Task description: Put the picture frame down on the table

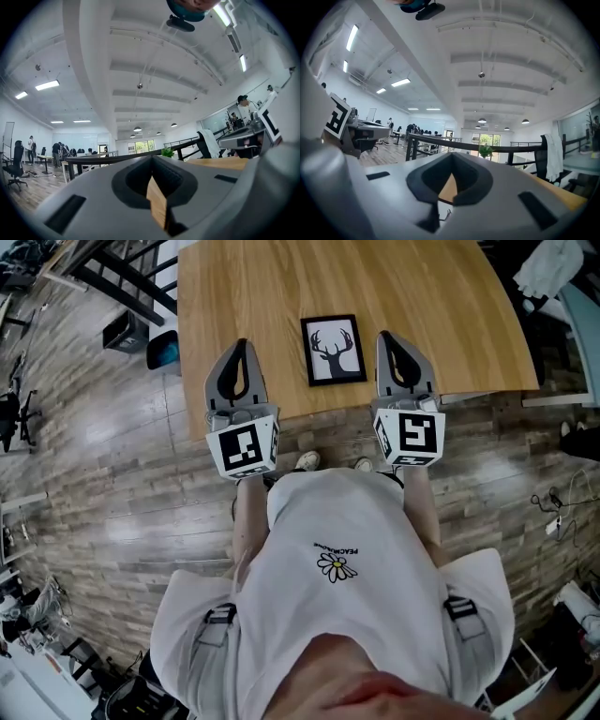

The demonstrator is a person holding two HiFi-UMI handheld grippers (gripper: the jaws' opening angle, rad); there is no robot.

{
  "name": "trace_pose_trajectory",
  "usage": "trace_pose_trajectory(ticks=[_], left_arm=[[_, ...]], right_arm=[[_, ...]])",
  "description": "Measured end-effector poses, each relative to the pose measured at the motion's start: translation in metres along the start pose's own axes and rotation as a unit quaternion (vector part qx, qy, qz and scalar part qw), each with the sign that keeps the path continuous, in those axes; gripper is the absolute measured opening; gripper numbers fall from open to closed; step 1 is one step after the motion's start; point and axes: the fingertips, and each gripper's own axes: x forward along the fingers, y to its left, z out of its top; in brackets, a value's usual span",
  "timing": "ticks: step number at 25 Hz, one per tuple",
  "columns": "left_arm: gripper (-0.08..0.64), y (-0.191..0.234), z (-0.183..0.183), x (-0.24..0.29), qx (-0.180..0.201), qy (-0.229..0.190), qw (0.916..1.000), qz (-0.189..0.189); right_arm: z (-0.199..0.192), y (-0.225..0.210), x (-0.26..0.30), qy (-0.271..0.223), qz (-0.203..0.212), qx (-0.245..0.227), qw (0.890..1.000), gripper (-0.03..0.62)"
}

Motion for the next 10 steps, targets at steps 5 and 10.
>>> trace_pose_trajectory(ticks=[5, 10], left_arm=[[0.015, -0.003, 0.014, -0.005, 0.005, -0.014, 0.9999, -0.002], [0.015, -0.002, 0.019, -0.012, 0.008, -0.020, 0.9998, 0.001]], right_arm=[[0.006, -0.001, -0.004, -0.007, 0.001, -0.004, 1.000, 0.008], [0.010, 0.001, -0.009, -0.016, 0.003, 0.004, 1.000, 0.008]])
